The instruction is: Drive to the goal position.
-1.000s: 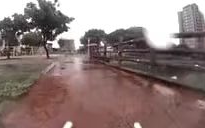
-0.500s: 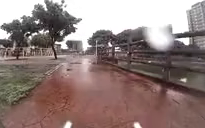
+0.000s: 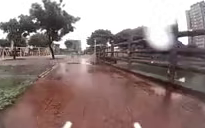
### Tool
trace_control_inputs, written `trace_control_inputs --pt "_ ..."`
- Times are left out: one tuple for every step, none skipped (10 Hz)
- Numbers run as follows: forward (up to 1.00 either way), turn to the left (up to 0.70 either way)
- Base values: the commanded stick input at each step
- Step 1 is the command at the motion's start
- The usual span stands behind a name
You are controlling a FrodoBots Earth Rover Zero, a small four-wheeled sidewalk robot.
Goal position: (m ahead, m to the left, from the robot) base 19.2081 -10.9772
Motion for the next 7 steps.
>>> trace_control_inputs --pt "0.50 0.50" --pt "0.50 0.50" --pt "0.50 0.50" --pt "0.50 0.50" --pt "0.50 0.50" --pt "0.50 0.43" --pt "0.50 0.00"
